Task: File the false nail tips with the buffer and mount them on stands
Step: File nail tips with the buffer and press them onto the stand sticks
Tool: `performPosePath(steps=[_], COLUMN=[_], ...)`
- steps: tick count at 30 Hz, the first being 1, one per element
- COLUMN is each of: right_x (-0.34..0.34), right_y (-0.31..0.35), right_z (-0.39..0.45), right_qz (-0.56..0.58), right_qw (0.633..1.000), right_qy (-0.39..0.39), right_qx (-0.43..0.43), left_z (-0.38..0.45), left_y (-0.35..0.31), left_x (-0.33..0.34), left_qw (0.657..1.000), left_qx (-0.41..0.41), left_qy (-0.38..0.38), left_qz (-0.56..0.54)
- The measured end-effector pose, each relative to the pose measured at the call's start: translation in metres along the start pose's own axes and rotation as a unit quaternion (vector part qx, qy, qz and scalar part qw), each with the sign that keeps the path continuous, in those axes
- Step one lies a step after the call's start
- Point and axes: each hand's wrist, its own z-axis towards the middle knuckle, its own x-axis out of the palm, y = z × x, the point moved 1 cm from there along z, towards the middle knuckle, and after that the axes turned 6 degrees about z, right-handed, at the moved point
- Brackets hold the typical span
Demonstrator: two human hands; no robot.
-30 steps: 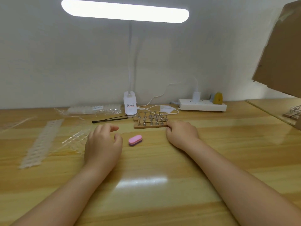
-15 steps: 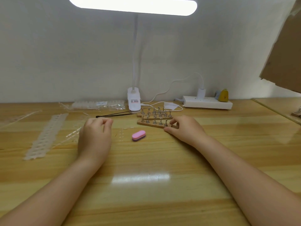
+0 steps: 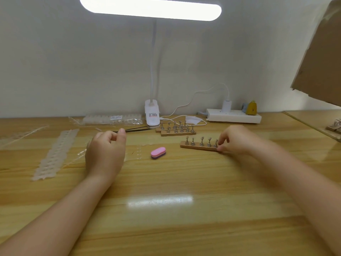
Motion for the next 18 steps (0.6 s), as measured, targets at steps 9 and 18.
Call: performPosePath(steps=[9, 18], right_x=[0.025, 0.052], right_y=[-0.003, 0.016], right_z=[-0.026, -0.042], right_qz=[0.039, 0.098], right_qw=[0.992, 0.97], right_qy=[-0.06, -0.16], right_qx=[-0.105, -0.151], left_z=[-0.013, -0.016], left_y=[-0.005, -0.004], left_x=[0.011, 0.011], left_qw=[0.941, 0.915], left_qx=[0.038, 0.129], left_qy=[0.087, 0.131], left_qz=[0.324, 0.359])
